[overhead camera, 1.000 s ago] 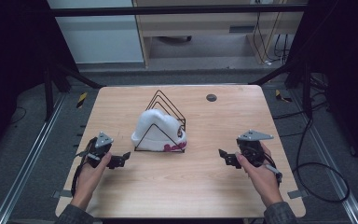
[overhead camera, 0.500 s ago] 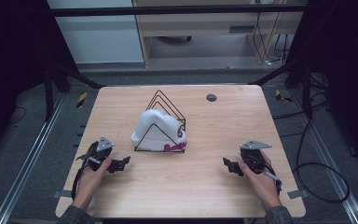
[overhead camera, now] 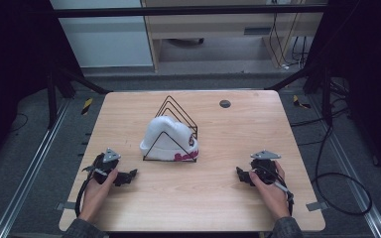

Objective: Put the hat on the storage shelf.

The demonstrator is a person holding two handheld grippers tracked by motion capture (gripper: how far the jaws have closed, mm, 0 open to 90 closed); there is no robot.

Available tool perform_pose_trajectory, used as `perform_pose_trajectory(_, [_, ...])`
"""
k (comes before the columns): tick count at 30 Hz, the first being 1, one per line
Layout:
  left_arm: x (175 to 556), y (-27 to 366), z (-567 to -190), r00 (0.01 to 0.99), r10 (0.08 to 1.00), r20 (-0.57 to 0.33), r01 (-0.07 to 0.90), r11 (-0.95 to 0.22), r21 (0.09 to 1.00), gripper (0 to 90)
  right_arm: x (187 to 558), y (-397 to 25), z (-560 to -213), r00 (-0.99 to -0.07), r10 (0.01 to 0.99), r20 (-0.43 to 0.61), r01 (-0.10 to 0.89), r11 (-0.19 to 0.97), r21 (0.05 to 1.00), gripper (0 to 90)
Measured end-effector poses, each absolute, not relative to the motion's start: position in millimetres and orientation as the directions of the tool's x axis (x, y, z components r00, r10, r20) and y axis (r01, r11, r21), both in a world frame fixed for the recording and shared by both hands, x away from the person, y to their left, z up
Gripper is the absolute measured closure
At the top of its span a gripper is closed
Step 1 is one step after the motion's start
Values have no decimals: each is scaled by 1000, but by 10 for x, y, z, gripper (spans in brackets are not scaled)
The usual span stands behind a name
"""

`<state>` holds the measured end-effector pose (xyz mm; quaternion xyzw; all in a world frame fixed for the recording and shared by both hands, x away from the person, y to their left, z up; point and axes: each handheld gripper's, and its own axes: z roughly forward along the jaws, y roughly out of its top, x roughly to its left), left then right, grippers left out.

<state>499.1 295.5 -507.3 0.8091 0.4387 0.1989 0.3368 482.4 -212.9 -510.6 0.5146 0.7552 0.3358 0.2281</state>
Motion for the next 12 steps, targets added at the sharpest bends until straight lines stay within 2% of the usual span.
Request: perform_pose_trajectory(12, [5009,2938,-5083,548,836,22,579,-398,712,0,4788,-2055,-5118,-298,955,-1,638,200,743,111])
